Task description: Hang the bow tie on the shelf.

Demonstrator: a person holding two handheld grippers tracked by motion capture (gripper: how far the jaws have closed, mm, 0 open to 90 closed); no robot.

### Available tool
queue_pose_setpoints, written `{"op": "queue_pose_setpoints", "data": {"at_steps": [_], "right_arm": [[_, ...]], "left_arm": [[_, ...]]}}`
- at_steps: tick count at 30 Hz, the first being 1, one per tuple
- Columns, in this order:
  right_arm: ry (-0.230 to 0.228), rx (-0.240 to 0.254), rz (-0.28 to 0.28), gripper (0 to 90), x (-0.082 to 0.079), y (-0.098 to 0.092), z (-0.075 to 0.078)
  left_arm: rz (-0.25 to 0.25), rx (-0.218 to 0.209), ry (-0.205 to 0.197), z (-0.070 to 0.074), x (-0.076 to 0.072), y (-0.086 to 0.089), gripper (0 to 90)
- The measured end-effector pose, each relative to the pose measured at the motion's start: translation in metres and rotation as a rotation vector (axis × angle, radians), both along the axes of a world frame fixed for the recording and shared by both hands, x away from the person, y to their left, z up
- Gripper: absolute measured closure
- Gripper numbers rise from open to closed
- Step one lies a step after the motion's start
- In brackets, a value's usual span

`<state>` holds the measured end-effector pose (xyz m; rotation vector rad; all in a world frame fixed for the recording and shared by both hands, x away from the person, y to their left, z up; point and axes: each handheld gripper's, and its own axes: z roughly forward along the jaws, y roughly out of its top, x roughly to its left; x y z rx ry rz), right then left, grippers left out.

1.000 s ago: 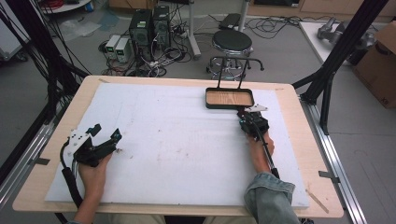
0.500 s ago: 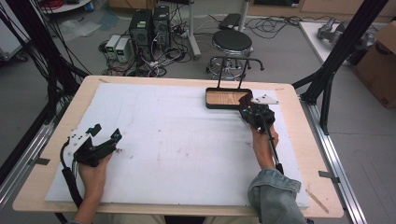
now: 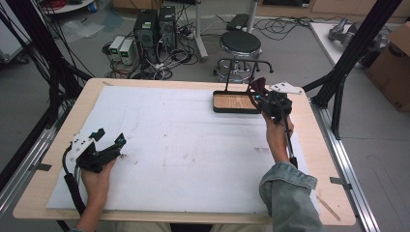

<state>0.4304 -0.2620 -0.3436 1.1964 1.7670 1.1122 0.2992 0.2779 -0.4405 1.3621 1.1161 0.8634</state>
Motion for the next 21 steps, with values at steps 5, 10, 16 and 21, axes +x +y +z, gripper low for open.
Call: {"op": "queue_pose_setpoints", "data": {"at_steps": [5,10,16,21], "right_arm": [[-0.028,0.049,0.038,69.1,0.006,-0.011,0.015],[-0.042,0.073,0.067,69.1,0.013,-0.017,0.029],[-0.038,0.12,0.092,69.0,0.023,-0.023,0.038],[-0.035,0.154,0.107,69.0,0.034,-0.027,0.042]], "left_arm": [[0.001,0.001,0.0,0.0,0.0,0.0,21.0],[0.001,0.0,-0.002,0.0,0.0,0.0,21.0],[-0.001,0.0,-0.002,0.0,0.0,0.0,21.0],[-0.004,0.004,-0.001,0.0,0.0,0.0,21.0]]}}
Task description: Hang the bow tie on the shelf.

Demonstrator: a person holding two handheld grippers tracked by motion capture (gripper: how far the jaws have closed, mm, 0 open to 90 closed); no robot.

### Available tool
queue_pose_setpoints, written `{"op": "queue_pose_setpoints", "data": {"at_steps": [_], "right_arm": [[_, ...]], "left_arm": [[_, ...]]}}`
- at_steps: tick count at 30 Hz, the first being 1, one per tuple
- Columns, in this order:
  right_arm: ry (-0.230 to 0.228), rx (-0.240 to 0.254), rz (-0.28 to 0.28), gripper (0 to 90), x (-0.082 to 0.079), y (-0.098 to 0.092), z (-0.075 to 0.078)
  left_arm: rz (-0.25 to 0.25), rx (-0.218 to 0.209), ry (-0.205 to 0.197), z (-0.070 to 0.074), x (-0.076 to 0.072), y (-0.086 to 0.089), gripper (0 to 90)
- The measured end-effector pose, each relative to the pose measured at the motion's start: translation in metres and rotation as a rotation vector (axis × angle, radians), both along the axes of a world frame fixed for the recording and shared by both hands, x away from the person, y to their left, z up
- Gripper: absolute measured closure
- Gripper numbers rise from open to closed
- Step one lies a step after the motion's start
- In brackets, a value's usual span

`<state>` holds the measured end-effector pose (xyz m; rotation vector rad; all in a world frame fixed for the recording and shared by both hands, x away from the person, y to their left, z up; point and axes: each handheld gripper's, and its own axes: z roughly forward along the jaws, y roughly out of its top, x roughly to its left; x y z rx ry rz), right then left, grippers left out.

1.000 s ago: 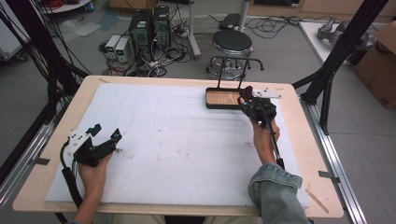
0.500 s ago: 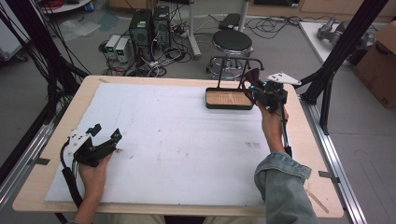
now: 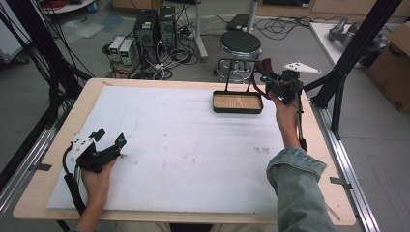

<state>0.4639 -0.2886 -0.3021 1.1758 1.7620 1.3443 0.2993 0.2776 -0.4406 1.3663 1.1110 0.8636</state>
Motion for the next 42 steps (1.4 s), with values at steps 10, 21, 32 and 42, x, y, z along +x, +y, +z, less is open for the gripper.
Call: {"op": "queue_pose_setpoints", "data": {"at_steps": [10,21,32,42], "right_arm": [[-0.002,0.105,-0.021,69.0,0.013,-0.014,-0.004],[-0.023,0.206,0.025,69.0,0.01,-0.029,-0.001],[-0.017,0.117,0.115,68.9,0.001,-0.022,0.007],[0.026,0.065,0.139,68.9,-0.002,-0.025,0.008]], "left_arm": [[-0.003,0.002,0.002,0.0,0.0,-0.001,21.0],[-0.004,0.007,0.004,0.0,0.0,-0.001,21.0],[-0.005,0.007,0.005,0.0,0.0,-0.001,20.9],[-0.005,0.007,0.005,0.0,0.0,-0.001,20.9]]}}
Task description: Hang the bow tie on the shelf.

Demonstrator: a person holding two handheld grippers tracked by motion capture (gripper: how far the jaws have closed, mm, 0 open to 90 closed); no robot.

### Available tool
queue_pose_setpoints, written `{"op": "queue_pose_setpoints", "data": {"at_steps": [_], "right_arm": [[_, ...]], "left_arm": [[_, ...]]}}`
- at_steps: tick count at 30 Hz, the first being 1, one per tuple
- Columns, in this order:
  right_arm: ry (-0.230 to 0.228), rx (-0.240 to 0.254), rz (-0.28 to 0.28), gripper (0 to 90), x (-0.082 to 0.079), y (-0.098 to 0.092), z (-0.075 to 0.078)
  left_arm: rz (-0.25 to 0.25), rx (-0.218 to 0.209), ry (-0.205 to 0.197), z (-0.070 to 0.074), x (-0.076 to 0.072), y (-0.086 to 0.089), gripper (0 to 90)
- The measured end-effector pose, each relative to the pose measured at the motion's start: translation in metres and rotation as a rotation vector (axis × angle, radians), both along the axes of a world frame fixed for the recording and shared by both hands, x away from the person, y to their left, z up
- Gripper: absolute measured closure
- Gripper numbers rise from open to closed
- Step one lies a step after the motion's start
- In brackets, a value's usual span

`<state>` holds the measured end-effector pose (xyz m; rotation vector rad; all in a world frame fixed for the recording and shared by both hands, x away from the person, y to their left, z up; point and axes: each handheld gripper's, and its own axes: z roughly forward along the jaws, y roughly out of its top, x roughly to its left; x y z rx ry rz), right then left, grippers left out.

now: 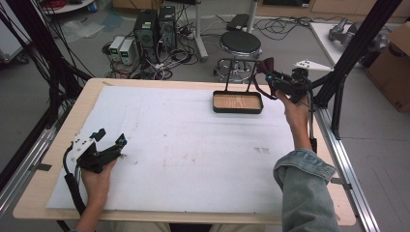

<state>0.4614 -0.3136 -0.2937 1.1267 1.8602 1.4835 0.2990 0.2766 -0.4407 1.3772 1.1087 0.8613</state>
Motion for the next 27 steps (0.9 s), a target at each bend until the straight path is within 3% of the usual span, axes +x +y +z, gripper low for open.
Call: {"op": "queue_pose_setpoints", "data": {"at_steps": [8,13,20,23,27], "right_arm": [[-0.009,-0.011,-0.02,68.8,0.003,-0.002,-0.001],[-0.018,-0.022,-0.078,68.8,0.01,0.001,-0.004],[-0.028,-0.005,-0.074,68.8,0.017,0.006,0.002],[-0.004,0.032,-0.065,68.8,0.022,0.007,0.003],[-0.011,0.062,-0.061,68.8,0.025,0.01,0.004]], "left_arm": [[-0.001,0.007,0.001,0.0,0.0,-0.001,21.0],[-0.001,0.004,0.001,0.0,0.0,0.0,21.0],[-0.003,0.007,0.0,0.0,0.0,-0.001,21.0],[-0.004,0.006,0.001,0.0,0.0,-0.001,20.9],[-0.004,0.006,0.001,0.0,0.0,-0.001,20.9]]}}
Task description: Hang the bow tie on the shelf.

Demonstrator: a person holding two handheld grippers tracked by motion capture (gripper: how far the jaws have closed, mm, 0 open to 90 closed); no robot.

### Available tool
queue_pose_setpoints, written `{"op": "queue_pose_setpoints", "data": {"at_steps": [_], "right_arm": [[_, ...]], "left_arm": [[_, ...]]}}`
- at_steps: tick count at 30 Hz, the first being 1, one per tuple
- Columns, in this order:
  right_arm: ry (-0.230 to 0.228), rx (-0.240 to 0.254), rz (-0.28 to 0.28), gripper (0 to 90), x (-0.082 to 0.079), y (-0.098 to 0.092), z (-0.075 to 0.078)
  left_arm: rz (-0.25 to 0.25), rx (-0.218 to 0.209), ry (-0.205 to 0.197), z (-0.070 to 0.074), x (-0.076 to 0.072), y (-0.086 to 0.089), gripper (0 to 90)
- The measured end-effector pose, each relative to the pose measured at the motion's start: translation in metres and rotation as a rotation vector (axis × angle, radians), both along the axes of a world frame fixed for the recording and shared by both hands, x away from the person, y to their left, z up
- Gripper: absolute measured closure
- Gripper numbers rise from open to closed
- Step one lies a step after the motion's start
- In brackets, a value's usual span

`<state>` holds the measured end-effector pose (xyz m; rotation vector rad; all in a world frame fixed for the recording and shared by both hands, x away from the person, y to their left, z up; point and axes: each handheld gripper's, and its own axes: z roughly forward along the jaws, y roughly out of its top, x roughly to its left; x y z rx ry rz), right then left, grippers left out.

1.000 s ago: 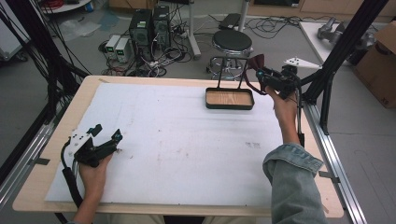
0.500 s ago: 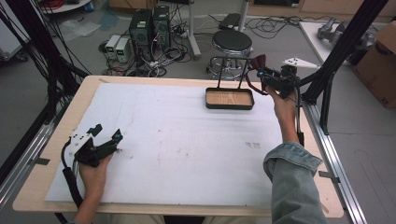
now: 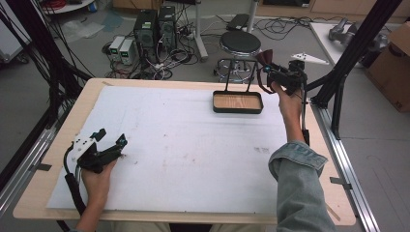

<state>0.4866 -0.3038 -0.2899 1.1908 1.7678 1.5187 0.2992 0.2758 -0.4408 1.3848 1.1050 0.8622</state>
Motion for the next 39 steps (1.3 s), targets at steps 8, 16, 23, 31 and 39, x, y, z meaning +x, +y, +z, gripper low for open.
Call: {"op": "queue_pose_setpoints", "data": {"at_steps": [8,16,23,31,39], "right_arm": [[0.001,0.085,0.007,68.8,0.004,-0.006,-0.003],[0.015,0.12,-0.013,68.8,0.01,-0.016,-0.009],[0.028,0.107,0.016,68.8,0.014,-0.008,-0.014],[0.019,0.08,-0.046,68.8,0.016,-0.012,-0.012],[0.051,0.038,-0.125,68.7,0.015,-0.024,-0.012]], "left_arm": [[-0.003,0.003,0.0,0.0,0.0,0.0,20.9],[-0.002,0.011,0.002,0.0,0.0,-0.001,21.0],[-0.002,0.012,0.002,0.0,0.0,-0.001,20.9],[-0.005,0.012,0.003,0.0,0.0,-0.001,20.9],[-0.004,0.012,0.002,0.0,0.0,-0.001,20.9]]}}
